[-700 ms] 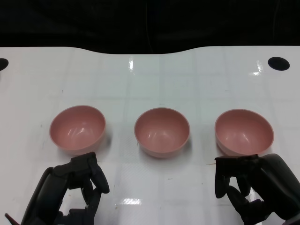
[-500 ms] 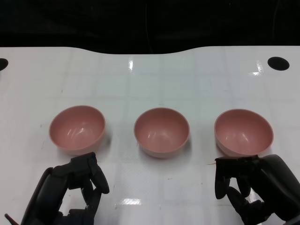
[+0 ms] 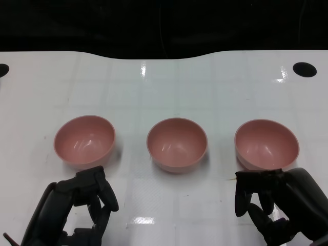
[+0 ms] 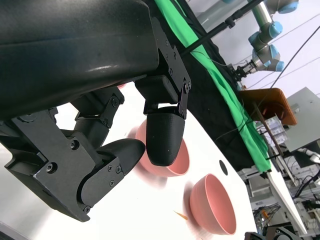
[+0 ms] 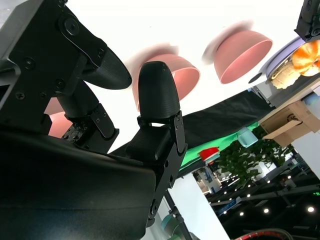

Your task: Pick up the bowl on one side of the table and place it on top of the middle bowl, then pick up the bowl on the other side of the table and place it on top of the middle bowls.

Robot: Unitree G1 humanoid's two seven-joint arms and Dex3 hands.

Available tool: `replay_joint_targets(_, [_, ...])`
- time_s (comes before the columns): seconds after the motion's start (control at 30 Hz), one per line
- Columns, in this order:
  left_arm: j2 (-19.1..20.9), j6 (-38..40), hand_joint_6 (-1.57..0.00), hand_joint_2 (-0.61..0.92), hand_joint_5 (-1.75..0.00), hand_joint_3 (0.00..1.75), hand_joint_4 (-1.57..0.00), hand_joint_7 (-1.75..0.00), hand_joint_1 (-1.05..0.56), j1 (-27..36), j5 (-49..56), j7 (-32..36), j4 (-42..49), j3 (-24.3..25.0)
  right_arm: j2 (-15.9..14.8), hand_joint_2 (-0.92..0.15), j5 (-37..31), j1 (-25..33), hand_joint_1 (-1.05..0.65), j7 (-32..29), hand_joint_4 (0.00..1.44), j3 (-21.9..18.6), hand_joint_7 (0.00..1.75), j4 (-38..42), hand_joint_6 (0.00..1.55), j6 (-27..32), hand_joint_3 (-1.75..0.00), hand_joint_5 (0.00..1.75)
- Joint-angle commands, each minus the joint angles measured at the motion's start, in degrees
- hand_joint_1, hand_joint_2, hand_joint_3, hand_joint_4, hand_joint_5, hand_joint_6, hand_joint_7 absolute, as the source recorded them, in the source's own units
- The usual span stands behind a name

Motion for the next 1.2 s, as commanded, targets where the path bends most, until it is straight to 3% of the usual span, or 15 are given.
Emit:
replay_joint_targets(0.03, [1.0, 0.3, -0.76, 0.38, -1.75, 1.40, -0.88, -1.64, -0.13, 0.7, -0.7, -0.6, -0.7, 0.6, 0.0, -0.10, 0.9, 0.8, -0.05, 0.5, 0.95, -0.7, 1.38, -1.8, 0.88, 1.8, -1.64, 1.75])
replay_joint_targets(0.13, [0.9, 0.4, -0.76, 0.38, -1.75, 1.41, -0.88, -1.65, -0.13, 0.9, -0.9, -0.7, -0.9, 0.5, 0.4, -0.23, 0.1, 1.4, -0.08, 1.1, 0.87, -1.0, 1.11, -4.1, 0.86, 5.5, -1.41, 1.70])
replay_joint_targets(0.27, [0.9, 0.4, -0.76, 0.38, -1.75, 1.41, -0.88, -1.65, -0.13, 1.1, -0.9, -0.7, -0.9, 0.4, 0.4, -0.45, -2.0, 1.5, -0.16, 0.3, 0.82, -1.1, 0.68, -5.8, 0.87, 8.6, -0.91, 1.33])
replay_joint_targets(0.33, [0.9, 0.4, -0.76, 0.39, -1.75, 1.41, -0.88, -1.65, -0.14, 1.2, -0.9, -0.7, -1.0, 0.4, 0.3, -0.52, -3.3, 1.4, -0.18, -0.6, 0.81, -1.1, 0.58, -6.1, 0.88, 9.0, -0.76, 1.26])
replay_joint_targets(0.43, [0.9, -0.1, -0.76, 0.39, -1.75, 1.40, -0.87, -1.64, -0.13, 1.1, -0.9, -0.7, -0.8, 0.4, 0.4, -0.79, -5.5, 1.3, -0.30, -2.2, 0.69, -1.4, 0.35, -6.6, 0.81, 10.0, -0.24, 1.06])
replay_joint_targets(0.5, [0.9, -0.9, -0.76, 0.39, -1.75, 1.40, -0.87, -1.64, -0.13, 0.8, -1.1, -0.8, -0.2, 0.5, 0.5, -0.84, -6.4, 1.1, -0.34, -3.2, 0.64, -1.4, 0.27, -6.6, 0.79, 10.3, -0.11, 0.97])
replay_joint_targets(0.77, [0.8, 0.2, -0.76, 0.41, -1.75, 1.38, -0.87, -1.65, -0.12, 0.4, -1.2, -1.0, -0.7, 0.2, 0.0, -0.90, -11.7, -0.4, -0.43, -6.4, 0.41, -1.4, 0.06, -7.0, 0.59, 13.5, -0.01, 0.60])
replay_joint_targets(0.97, [1.1, 0.4, -0.75, 0.41, -1.75, 1.38, -0.87, -1.65, -0.11, -0.1, -2.0, -1.6, -0.4, 0.5, 0.4, -0.91, -16.0, -1.8, -0.51, -6.0, 0.25, -0.8, 0.00, -8.5, 0.46, 18.7, 0.00, 0.54])
replay_joint_targets(1.2, [1.1, 0.5, -0.75, 0.40, -1.75, 1.38, -0.88, -1.66, -0.11, -0.1, -0.7, -0.9, -0.5, 0.6, 0.4, -0.90, -20.1, -3.1, -0.59, 0.7, 0.10, 0.7, 0.00, -12.0, 0.32, 28.6, 0.00, 0.59])
